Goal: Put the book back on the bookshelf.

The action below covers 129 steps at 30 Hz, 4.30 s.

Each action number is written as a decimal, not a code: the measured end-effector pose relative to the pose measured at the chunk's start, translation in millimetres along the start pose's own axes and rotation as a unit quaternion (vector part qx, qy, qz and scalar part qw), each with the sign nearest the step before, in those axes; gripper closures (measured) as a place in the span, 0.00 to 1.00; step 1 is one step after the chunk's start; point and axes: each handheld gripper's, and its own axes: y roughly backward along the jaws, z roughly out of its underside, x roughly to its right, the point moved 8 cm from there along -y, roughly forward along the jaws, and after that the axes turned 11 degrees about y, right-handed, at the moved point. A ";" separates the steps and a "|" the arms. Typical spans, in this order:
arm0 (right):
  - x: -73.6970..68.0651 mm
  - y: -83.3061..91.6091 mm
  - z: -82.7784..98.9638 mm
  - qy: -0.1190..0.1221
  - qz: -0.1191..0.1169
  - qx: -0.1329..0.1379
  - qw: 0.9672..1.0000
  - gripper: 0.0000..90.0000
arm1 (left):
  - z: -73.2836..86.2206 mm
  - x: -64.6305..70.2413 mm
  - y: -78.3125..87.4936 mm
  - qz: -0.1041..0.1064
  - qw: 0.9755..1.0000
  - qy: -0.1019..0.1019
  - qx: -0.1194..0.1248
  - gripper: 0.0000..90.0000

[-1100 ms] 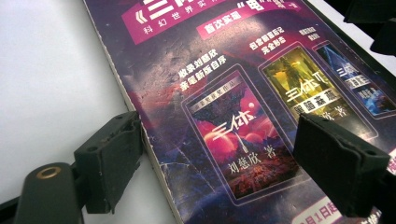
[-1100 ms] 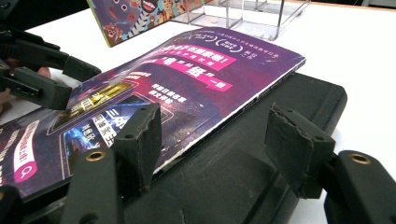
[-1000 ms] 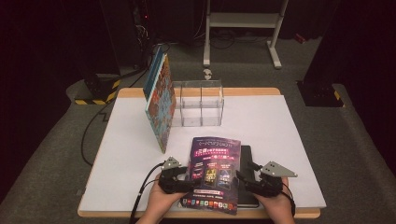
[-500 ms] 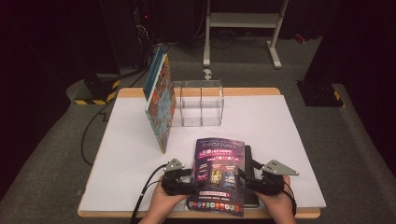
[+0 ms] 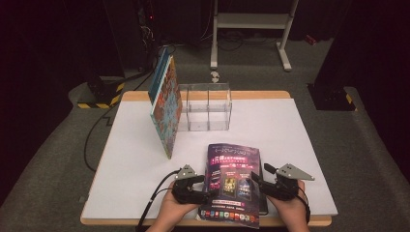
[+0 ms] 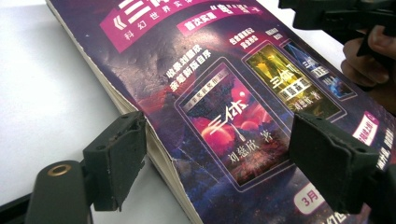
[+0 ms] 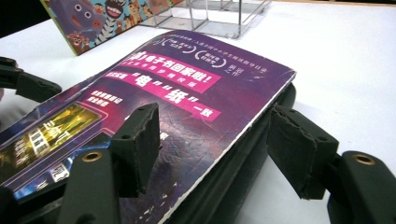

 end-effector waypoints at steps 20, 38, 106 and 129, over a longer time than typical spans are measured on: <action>5.3 -0.7 2.3 -0.010 0.008 -0.010 1.000 0.36 | -2.3 21.3 5.6 0.036 0.999 -0.029 0.015 0.22; 2.9 -6.4 10.1 -0.041 -0.020 -0.040 0.998 0.24 | -2.7 5.9 -2.4 -0.009 0.998 -0.054 0.042 0.21; 2.8 -18.5 11.4 -0.081 -0.050 -0.058 0.994 0.16 | -20.6 10.5 -37.1 -0.021 0.999 -0.040 0.028 0.27; -1.9 -17.3 10.9 -0.085 -0.064 -0.071 0.992 0.19 | -22.2 16.4 -30.0 -0.026 0.997 -0.063 0.046 0.54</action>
